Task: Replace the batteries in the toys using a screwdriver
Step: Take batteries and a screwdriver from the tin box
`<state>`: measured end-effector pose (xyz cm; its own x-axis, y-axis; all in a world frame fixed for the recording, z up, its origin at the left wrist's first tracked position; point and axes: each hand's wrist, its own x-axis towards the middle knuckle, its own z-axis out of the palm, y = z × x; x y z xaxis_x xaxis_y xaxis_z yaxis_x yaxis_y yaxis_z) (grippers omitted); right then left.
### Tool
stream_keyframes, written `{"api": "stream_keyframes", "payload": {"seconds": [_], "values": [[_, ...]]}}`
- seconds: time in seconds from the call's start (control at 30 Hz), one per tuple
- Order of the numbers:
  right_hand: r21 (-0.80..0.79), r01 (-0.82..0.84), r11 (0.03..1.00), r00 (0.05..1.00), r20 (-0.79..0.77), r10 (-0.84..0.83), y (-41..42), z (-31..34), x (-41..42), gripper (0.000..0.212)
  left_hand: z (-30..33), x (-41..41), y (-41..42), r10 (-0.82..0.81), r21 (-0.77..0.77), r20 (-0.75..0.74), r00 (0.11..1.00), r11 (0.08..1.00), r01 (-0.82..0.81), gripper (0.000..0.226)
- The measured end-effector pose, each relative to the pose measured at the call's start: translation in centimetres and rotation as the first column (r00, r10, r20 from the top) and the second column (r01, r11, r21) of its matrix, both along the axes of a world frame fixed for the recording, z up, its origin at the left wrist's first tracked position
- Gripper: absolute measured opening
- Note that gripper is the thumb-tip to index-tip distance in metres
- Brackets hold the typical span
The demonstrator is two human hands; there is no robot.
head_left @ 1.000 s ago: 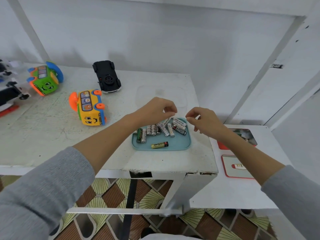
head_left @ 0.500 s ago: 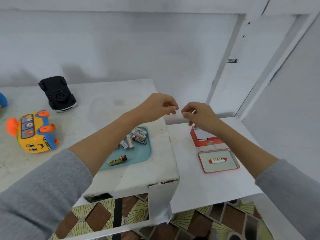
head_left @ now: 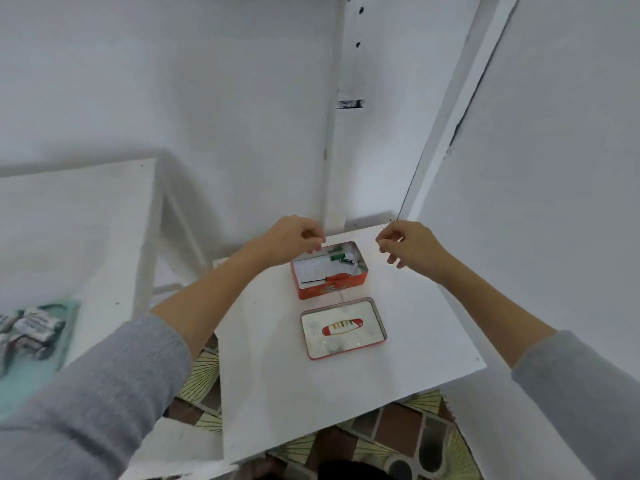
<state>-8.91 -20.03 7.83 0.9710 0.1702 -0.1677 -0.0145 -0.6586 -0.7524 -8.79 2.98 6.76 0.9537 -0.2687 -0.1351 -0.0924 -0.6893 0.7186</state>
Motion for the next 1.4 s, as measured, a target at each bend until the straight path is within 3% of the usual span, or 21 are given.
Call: {"api": "stream_keyframes", "payload": {"seconds": [0.23, 0.43, 0.67, 0.97, 1.07, 1.13, 1.27, 1.4], "values": [[-0.055, -0.092, 0.994, 0.982, -0.171, 0.081, -3.6, -5.8, 5.4, 0.011, -6.3, 2.6, -2.2, 0.193, -0.061, -0.163, 0.968, 0.977, -0.205, 0.014], [-0.103, -0.167, 0.981, 0.953, -0.272, 0.133, -2.5, -12.3, 10.6, 0.011, -12.9, 6.3, -2.6, 0.258, -0.035, -0.27, 0.928, 0.96, -0.277, 0.016], [-0.162, -0.169, 0.972, 0.957, -0.261, 0.123, -1.2, -19.6, 16.6, 0.01, -20.3, 12.1, -3.3, 0.305, -0.092, -0.371, 0.877, 0.928, -0.361, 0.017], [-0.172, -0.234, 0.957, 0.954, -0.229, 0.192, -0.3, -28.6, 21.1, 0.018, -28.8, 17.3, -4.6, 0.393, -0.155, -0.385, 0.835, 0.865, -0.478, 0.019], [-0.392, -0.366, 0.844, 0.923, -0.041, 0.382, 0.2, -30.5, 21.8, 0.018, -31.0, 17.8, -5.3, 0.43, -0.156, -0.32, 0.844, 0.855, -0.495, 0.022], [-0.548, -0.341, 0.764, 0.875, 0.112, 0.471, 0.3, -31.8, 22.1, 0.025, -32.8, 18.1, -5.9, 0.462, -0.153, -0.309, 0.832, 0.839, -0.523, 0.023], [-0.718, -0.323, 0.617, 0.848, 0.07, 0.525, 0.3, -32.9, 22.1, 0.033, -35.4, 18.4, -7.1, 0.562, -0.165, -0.299, 0.771, 0.765, -0.622, 0.027], [-0.746, -0.341, 0.572, 0.841, 0.03, 0.54, 0.6, -33.8, 22.2, 0.033, -36.5, 18.8, -8.1, 0.614, -0.121, -0.278, 0.738, 0.74, -0.662, 0.033]]}}
